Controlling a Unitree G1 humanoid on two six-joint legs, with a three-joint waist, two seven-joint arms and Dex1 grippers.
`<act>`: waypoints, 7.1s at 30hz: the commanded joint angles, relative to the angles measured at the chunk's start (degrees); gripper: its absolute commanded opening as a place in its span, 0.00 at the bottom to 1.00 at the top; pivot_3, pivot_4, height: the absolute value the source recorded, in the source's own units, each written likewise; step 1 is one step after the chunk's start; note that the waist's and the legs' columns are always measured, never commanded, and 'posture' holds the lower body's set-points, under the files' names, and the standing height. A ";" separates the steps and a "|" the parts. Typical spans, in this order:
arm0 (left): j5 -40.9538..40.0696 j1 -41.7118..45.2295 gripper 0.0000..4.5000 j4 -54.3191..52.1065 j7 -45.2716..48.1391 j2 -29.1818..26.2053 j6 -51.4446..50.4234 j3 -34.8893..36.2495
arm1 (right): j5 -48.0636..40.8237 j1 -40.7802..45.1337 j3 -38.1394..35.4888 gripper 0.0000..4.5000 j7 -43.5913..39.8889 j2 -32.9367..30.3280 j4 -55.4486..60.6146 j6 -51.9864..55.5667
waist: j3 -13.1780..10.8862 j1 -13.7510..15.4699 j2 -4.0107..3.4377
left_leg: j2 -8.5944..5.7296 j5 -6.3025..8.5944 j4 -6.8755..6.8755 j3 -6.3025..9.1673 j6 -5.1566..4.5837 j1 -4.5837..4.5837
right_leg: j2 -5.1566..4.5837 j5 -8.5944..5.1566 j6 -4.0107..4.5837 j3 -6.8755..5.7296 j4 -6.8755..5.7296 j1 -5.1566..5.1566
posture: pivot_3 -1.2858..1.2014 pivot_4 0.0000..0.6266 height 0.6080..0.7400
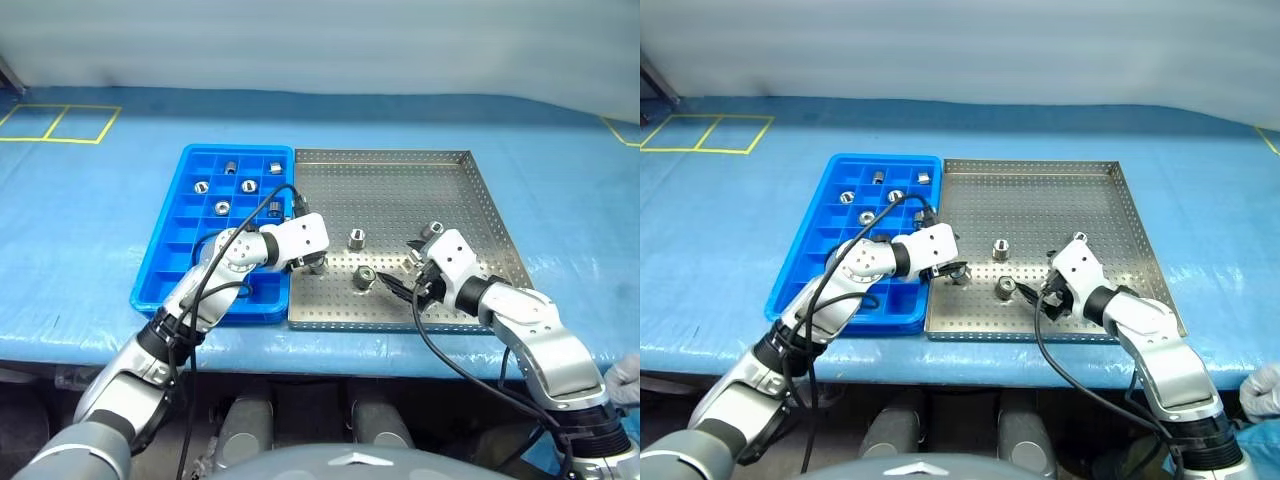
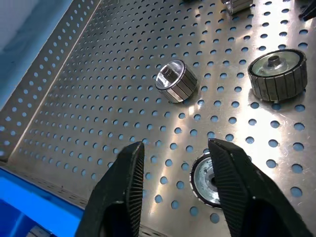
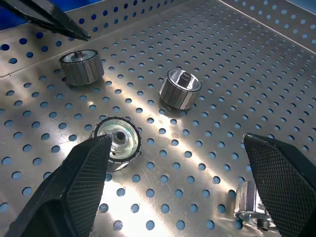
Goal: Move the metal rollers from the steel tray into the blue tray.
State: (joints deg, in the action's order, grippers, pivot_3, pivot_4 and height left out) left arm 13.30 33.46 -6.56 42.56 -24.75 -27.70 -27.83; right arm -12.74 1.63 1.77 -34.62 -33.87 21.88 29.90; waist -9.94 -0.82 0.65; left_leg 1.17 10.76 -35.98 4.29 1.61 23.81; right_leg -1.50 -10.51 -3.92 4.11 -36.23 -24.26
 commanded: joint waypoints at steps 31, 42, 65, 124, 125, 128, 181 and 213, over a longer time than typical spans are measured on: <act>5.93 4.27 0.99 6.51 10.00 -1.09 5.24 -4.24 | 1.44 -2.54 -1.41 1.00 3.14 1.50 1.80 -3.27 | 0.01 -0.93 -0.01 | 0.00 0.00 -0.01 -0.01 -0.01 0.00 | 0.00 0.00 0.00 0.02 -0.04 -0.02 | 0.52 0.24 1.00; 6.94 4.50 0.95 11.74 11.45 0.89 5.88 -5.42 | 1.66 -3.85 -2.02 1.00 4.13 1.93 2.71 -3.19 | 0.05 -1.14 -0.07 | 0.00 0.00 -0.07 0.00 0.00 -0.25 | 0.00 0.00 0.00 0.02 -0.05 0.26 | 0.51 0.24 1.00; 6.81 3.36 0.22 10.53 8.74 2.03 6.12 -3.00 | 1.97 -2.85 -1.63 1.00 3.56 1.77 2.68 -2.61 | 0.08 -2.71 -0.12 | 0.02 0.03 -0.01 0.02 -0.06 -0.30 | 0.02 -0.01 0.00 0.01 0.04 0.33 | 0.52 0.24 1.00; 11.36 11.46 0.85 13.42 22.83 -3.49 18.15 -8.03 | 7.10 -2.97 8.27 1.00 4.21 9.70 2.48 -11.16 | 0.03 -1.42 -0.05 | 0.02 0.03 0.02 0.03 -0.07 -0.11 | 0.03 -0.01 0.01 0.00 0.09 0.17 | 0.51 0.24 1.00; 11.70 11.45 0.85 13.77 22.88 -3.44 18.30 -8.20 | 7.10 -3.05 8.21 1.00 4.25 9.70 2.54 -11.18 | 0.03 -1.43 -0.05 | 0.02 0.03 0.02 0.03 -0.07 -0.12 | 0.03 -0.01 0.01 0.00 0.09 0.17 | 0.51 0.24 1.00; 12.36 11.40 0.85 14.69 22.94 -3.44 18.69 -8.45 | 7.15 -3.27 8.14 1.00 4.43 9.75 2.82 -11.19 | 0.03 -1.59 -0.05 | 0.02 0.03 0.02 0.03 -0.07 -0.12 | 0.03 -0.01 0.01 0.00 0.08 0.17 | 0.51 0.24 1.00; 16.12 21.27 0.55 23.78 25.50 -2.89 29.76 -9.67 | 8.67 -2.68 8.92 1.00 6.24 11.39 2.33 -12.08 | 0.04 -3.05 -0.07 | 0.02 0.03 -0.01 0.01 -0.07 -0.13 | 0.05 -0.01 0.01 0.05 -0.04 0.13 | 0.50 0.24 1.00; 15.83 26.41 0.55 36.58 36.74 0.92 37.07 -11.66 | 10.31 -3.56 8.57 1.00 7.93 12.66 1.94 -13.61 | 0.04 -4.05 -0.07 | 0.02 0.03 -0.13 -0.08 -0.08 -0.09 | 0.07 -0.03 0.04 0.17 -0.35 -0.04 | 0.48 0.24 1.00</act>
State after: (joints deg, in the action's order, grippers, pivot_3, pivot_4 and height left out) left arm 28.69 59.61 29.30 78.91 -24.17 9.03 -38.73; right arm -2.52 -2.48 10.68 -27.00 -21.40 22.92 17.58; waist -9.89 -4.87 0.58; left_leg 1.19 10.79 -36.15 4.21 1.54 23.71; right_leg -1.43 -10.55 -3.88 4.29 -36.61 -24.30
